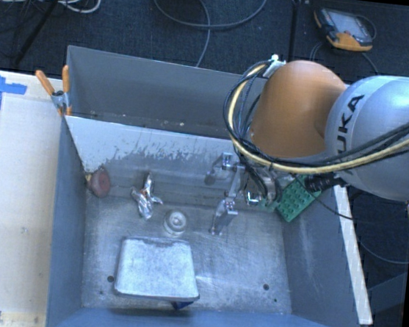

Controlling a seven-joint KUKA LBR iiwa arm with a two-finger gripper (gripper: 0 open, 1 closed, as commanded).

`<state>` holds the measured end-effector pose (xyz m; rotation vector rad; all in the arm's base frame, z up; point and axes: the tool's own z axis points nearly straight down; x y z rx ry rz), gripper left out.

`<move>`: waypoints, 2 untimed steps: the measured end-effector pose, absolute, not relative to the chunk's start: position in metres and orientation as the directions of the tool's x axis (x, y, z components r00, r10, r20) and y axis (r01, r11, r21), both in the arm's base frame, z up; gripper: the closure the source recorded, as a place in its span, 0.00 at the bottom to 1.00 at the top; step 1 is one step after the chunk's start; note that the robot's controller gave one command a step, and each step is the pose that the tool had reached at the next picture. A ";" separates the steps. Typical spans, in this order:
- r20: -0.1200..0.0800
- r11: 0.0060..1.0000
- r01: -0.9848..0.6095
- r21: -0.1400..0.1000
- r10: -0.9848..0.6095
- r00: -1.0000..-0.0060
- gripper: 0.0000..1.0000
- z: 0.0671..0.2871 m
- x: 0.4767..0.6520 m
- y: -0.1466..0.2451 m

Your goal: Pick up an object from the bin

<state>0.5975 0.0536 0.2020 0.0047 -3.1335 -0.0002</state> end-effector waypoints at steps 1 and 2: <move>-0.008 0.986 -0.165 -0.001 -0.165 -0.986 0.00 0.071 0.600 0.087; -0.009 0.987 -0.162 0.000 -0.162 -0.987 1.00 0.075 0.601 0.086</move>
Offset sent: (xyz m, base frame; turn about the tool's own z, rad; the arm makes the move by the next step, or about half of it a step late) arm 0.0002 0.0332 -0.1320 -0.1657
